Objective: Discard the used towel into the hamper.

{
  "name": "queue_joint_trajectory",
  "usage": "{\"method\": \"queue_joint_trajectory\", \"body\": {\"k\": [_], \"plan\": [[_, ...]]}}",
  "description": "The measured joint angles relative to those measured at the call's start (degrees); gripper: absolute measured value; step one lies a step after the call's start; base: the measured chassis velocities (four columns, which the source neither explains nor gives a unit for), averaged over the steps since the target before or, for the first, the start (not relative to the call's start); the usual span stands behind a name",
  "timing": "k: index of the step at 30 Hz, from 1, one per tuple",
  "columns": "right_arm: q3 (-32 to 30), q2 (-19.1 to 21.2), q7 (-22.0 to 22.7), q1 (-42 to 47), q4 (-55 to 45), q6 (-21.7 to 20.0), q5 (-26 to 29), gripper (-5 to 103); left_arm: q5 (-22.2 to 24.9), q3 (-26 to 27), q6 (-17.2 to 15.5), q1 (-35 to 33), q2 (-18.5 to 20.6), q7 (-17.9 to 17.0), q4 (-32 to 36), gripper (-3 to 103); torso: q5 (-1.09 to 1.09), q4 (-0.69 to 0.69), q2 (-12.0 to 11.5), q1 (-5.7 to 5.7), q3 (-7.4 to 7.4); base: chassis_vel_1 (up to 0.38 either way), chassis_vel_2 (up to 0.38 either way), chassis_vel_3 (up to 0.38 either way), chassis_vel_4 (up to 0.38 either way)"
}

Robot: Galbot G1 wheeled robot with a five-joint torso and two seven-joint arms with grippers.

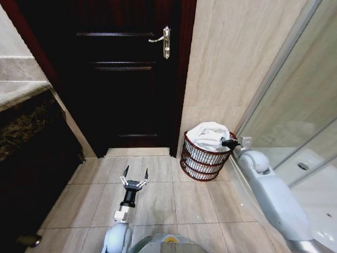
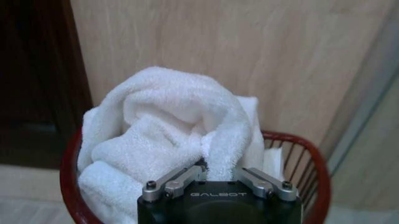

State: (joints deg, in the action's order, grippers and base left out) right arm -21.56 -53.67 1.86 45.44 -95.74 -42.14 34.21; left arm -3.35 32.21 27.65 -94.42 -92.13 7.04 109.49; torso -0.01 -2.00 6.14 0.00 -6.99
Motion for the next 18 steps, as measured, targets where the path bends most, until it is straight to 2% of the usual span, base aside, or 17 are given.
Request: {"method": "queue_joint_trajectory", "body": {"k": [3, 6, 11, 14, 17, 18], "plan": [[3.50, -0.41, -0.31, -3.93, 3.93, -0.32, 0.99, 5, 0.00, 0.05, -0.07, 0.15, -0.01, 0.00, 0.00, 100, 0.01, -0.02, 0.00, 0.00, -0.01, 0.000, 0.000, 0.000, 0.000], [8.09, -2.89, -0.33, -9.17, 11.28, -0.31, 1.40, 5, -0.01, 0.16, -0.48, 0.14, 0.00, 0.04, 0.14, 100, 0.01, -0.05, 0.01, 0.00, -0.02, 0.000, 0.000, 0.000, 0.000], [9.31, -4.35, -0.39, -10.02, 15.13, -0.19, 0.99, 5, 0.00, 0.36, -0.71, 0.26, 0.00, 0.04, 0.19, 100, 0.01, -0.03, 0.01, 0.00, -0.02, 0.000, 0.000, 0.000, 0.000], [9.21, -4.55, -3.37, -9.78, 17.83, 0.02, -1.91, 5, 0.01, 0.36, -0.80, 0.76, 0.00, 0.01, -0.17, 100, 0.00, 0.00, 0.03, 0.00, -0.02, 0.000, 0.000, 0.000, 0.000], [8.93, -4.89, -4.05, -10.04, 19.19, 0.11, -2.96, 3, 0.02, 0.30, -0.81, 1.15, 0.00, 0.00, -0.51, 100, 0.02, 0.00, 0.03, 0.00, -0.03, 0.000, 0.000, 0.000, 0.000], [8.48, -4.94, -4.26, -10.13, 19.10, 0.31, -3.12, 8, 0.02, 0.30, -0.85, 1.44, -0.01, -0.01, -0.74, 100, 0.02, -0.01, 0.03, 0.00, -0.04, 0.000, 0.000, 0.000, 0.000]]}}
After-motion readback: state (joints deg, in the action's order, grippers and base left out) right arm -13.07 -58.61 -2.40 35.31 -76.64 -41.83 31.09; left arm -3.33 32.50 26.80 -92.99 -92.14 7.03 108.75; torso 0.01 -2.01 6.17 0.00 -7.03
